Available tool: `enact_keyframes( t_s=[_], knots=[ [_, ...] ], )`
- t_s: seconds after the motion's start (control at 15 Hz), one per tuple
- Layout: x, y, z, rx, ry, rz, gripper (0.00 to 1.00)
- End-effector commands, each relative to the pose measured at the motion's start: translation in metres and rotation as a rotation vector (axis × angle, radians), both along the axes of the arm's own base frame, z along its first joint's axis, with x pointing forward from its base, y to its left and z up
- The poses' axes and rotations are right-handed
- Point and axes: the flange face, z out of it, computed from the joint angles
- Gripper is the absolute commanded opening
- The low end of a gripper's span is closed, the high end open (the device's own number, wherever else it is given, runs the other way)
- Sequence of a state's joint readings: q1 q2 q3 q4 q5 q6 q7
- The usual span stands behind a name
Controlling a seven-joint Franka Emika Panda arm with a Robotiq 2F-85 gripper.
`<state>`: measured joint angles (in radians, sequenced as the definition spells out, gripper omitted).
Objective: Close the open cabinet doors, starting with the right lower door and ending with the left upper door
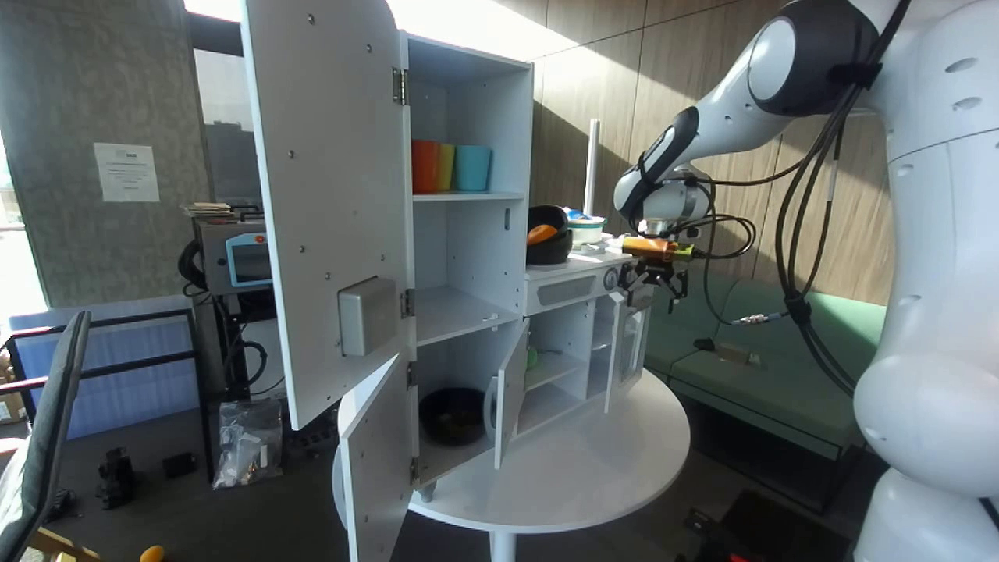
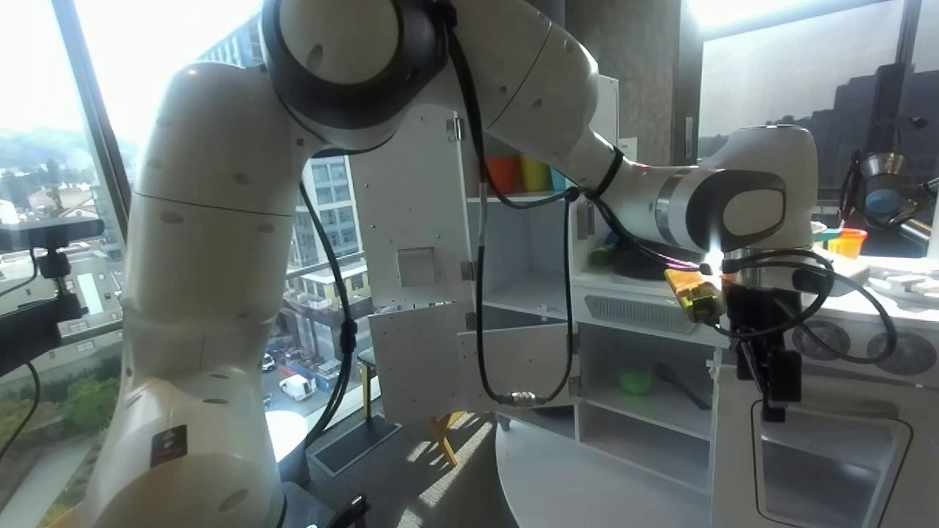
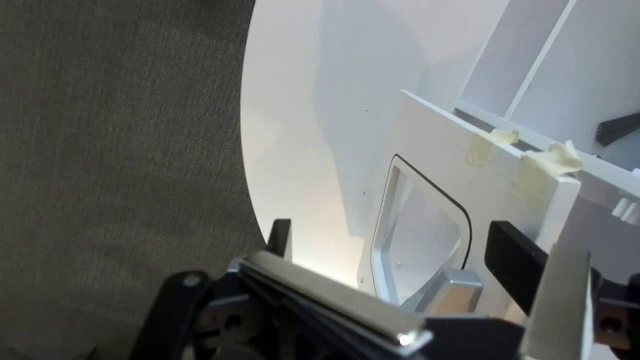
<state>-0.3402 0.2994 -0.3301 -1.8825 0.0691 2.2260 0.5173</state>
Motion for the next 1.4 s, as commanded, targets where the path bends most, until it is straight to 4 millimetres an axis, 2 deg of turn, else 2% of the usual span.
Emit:
enact_keyframes(
  t_s=[0.0, 0.27, 0.6, 0.93, 1.13, 1.33],
  knots=[
    [0.002, 0.022, 0.012, 0.039, -0.059, 0.073, 1.0],
    [0.006, 0.032, 0.015, 0.065, -0.105, 0.129, 1.0],
    [0.012, 0.035, -0.008, 0.047, -0.095, 0.155, 1.0],
    [0.016, 0.037, -0.016, 0.036, -0.277, 0.092, 1.0],
    [0.01, 0.037, -0.025, 0.035, -0.318, 0.073, 1.0],
    [0.001, 0.039, -0.021, 0.043, -0.339, 0.074, 1.0]
  ],
)
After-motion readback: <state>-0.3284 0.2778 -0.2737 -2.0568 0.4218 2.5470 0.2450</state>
